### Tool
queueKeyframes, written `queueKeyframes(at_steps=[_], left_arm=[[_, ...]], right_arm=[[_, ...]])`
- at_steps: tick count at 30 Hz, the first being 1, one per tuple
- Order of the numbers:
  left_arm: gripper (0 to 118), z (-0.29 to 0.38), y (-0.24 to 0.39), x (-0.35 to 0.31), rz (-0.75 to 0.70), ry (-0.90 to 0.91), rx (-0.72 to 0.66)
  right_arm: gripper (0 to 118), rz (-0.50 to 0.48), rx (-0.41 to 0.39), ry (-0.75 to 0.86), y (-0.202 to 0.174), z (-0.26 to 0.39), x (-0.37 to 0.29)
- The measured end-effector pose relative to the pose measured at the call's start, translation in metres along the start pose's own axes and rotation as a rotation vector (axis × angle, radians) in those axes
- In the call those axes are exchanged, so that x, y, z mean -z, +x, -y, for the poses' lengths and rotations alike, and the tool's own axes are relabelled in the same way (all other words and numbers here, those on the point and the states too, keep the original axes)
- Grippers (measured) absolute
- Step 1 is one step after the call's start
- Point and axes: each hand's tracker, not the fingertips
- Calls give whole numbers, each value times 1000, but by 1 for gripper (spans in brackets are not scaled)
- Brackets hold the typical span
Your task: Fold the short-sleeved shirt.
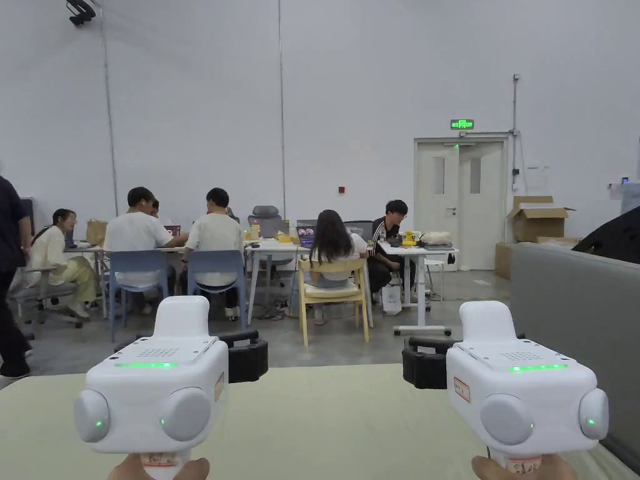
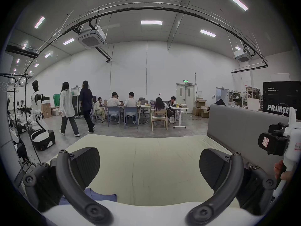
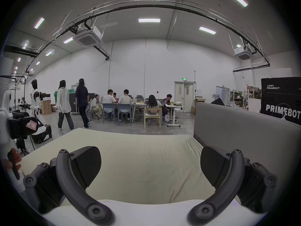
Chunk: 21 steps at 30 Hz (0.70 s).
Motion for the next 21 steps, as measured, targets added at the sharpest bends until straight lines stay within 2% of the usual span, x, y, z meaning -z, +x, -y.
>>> queueKeyframes(at_steps=[21], left_arm=[[118,-1,-4,0,-1,5,-4]], right_arm=[[118,-4,-2,2,-1,0,1]])
